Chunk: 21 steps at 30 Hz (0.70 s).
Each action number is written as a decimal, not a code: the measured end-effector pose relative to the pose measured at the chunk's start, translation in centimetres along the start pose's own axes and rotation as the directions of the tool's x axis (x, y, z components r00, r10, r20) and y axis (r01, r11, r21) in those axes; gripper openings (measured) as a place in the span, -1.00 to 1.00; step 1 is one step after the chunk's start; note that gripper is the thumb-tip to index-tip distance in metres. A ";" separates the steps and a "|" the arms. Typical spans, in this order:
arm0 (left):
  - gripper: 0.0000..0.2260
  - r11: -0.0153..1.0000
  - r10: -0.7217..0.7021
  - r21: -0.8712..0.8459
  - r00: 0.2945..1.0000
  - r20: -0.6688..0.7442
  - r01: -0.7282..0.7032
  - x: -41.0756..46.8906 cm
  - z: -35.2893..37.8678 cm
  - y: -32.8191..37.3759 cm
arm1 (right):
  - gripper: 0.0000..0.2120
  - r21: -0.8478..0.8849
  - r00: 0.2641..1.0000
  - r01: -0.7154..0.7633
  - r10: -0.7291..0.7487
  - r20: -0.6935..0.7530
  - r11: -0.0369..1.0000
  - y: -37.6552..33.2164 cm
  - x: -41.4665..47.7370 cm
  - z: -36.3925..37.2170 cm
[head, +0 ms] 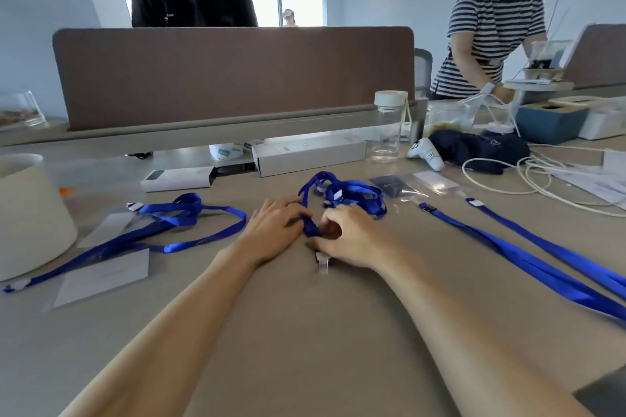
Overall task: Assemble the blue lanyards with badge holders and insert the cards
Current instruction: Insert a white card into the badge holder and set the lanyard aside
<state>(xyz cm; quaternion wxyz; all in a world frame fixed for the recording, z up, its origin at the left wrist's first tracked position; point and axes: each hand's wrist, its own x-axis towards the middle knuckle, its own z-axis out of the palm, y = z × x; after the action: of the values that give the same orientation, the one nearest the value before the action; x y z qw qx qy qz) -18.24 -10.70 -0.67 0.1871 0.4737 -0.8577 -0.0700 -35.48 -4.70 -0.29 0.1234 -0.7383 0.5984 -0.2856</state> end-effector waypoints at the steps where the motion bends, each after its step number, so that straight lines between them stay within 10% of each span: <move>1: -0.78 0.999 -0.031 -0.021 0.999 -0.020 0.030 0.1 0.1 -0.1 | -0.79 -0.031 1.000 0.001 -0.002 -0.028 1.000 0.3 0.2 0.1; 10: -0.78 0.979 -0.069 0.170 0.972 -0.225 0.109 -1.5 0.0 -0.3 | -0.97 -0.151 0.900 -0.320 0.250 -0.356 0.935 2.3 -0.3 -1.7; 13: -0.82 0.930 -0.334 -0.261 0.889 -0.313 0.257 -2.4 -0.8 -0.8 | -0.91 -0.118 0.891 -0.340 0.280 -0.357 0.933 2.3 -0.6 -1.8; 16: -0.85 0.529 -0.686 -0.817 0.682 -0.253 0.230 -4.1 -2.2 -0.8 | -0.82 -0.079 0.899 -0.296 0.249 -0.362 0.952 2.1 -0.7 -1.8; 21: -0.81 0.313 -0.774 -0.945 0.603 -0.193 0.099 -6.8 -3.3 0.8 | -0.83 0.129 0.924 -0.144 0.180 -0.336 0.981 0.6 -1.0 -1.6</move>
<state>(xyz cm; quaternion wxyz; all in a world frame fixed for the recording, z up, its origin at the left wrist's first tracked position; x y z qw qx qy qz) -14.30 -4.40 0.90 0.6433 0.5319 -0.3955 -0.3832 -36.95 -3.60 0.40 0.0767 -0.6172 0.6545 -0.4298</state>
